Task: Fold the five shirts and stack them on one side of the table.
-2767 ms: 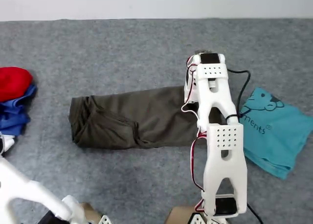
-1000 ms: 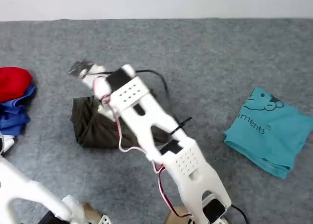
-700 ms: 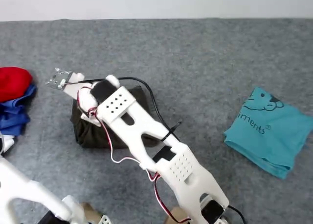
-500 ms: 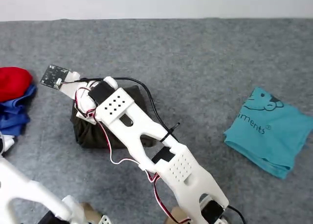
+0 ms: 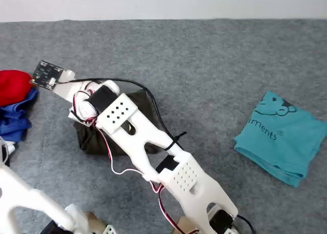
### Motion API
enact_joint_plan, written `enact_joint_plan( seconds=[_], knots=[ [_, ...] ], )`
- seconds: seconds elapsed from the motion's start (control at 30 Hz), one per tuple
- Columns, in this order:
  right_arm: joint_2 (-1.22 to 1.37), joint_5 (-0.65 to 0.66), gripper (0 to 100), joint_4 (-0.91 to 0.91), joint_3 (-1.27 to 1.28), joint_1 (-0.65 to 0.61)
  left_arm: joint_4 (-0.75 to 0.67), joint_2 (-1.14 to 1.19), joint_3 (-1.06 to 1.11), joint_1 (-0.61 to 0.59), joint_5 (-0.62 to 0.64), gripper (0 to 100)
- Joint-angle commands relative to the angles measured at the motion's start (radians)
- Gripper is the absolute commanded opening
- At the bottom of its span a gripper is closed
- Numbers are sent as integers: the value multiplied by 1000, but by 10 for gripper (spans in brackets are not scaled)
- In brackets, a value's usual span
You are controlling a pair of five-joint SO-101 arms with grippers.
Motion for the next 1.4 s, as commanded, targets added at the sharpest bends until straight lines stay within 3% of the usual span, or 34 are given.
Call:
enact_joint_plan(
  seconds=[0.0,0.13,0.23,0.37,0.6,0.73,1.03,1.37],
  knots=[
    [-27,-11,278,74,-123,-15,-18,-32,-2,8,-12,7],
    [-22,-8,153,194,-186,45,-18,-32,-5,5,-12,7],
    [-19,86,11,277,-187,97,-18,-32,-7,3,-12,7],
    [-18,130,6,387,-187,162,-18,-32,-7,5,-12,7],
    [4,101,9,375,-86,314,-18,-32,-7,3,-12,7],
    [77,98,9,340,-58,328,-18,-32,-7,6,-12,7],
    [180,97,9,280,-60,142,-18,-32,-7,3,-12,7],
    [71,95,9,389,-238,-114,-18,-32,-7,3,-11,7]
  ],
)
